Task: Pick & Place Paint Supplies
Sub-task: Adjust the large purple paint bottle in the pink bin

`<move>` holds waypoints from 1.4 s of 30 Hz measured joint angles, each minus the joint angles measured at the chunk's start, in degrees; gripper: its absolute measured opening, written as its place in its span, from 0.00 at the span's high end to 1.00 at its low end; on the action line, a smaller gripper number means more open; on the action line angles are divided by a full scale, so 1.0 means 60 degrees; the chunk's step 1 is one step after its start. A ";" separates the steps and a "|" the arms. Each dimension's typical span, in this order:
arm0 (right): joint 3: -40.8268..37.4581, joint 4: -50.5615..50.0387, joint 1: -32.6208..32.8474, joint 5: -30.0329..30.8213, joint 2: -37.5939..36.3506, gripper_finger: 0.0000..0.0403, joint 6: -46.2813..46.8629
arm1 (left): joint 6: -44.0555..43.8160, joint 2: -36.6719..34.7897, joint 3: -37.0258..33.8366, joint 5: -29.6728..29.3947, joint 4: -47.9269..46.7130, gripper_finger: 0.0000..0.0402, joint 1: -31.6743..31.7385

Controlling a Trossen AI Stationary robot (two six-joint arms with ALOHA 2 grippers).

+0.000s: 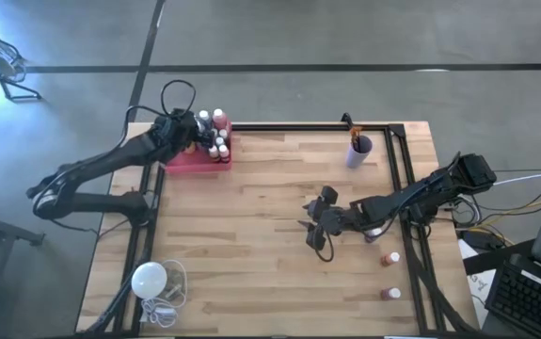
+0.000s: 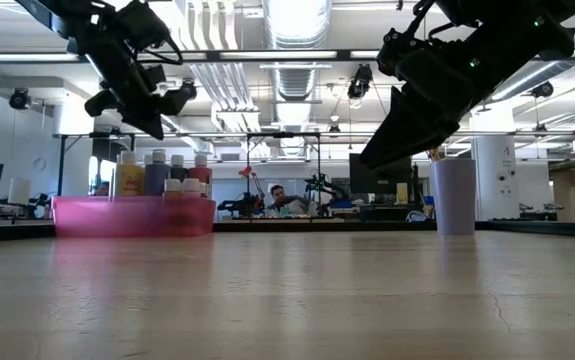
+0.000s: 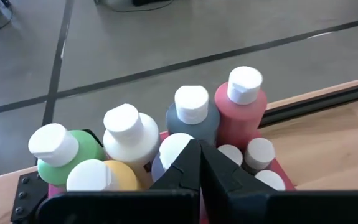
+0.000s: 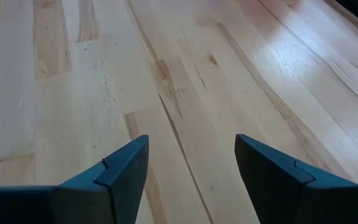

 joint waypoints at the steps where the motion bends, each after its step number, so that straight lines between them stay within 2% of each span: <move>1: 0.0000 0.0001 -0.0001 0.0000 0.0000 0.41 0.0000 | 0.0048 0.0042 0.0000 0.0000 0.0001 1.00 0.0045; 12: 0.0000 -0.0002 0.0000 0.0000 0.0000 0.36 0.0000 | 0.0169 0.0156 -0.0011 0.0149 -0.0006 1.00 0.0259; 32: 0.0000 -0.0002 0.0000 0.0000 0.0000 0.47 -0.0002 | 0.0356 0.0116 -0.0624 0.0421 0.0744 1.00 0.0503; 42: 0.0000 -0.0002 -0.0004 0.0000 -0.0004 0.43 0.0000 | 0.0561 0.0123 -0.0216 0.0556 0.0522 1.00 0.0503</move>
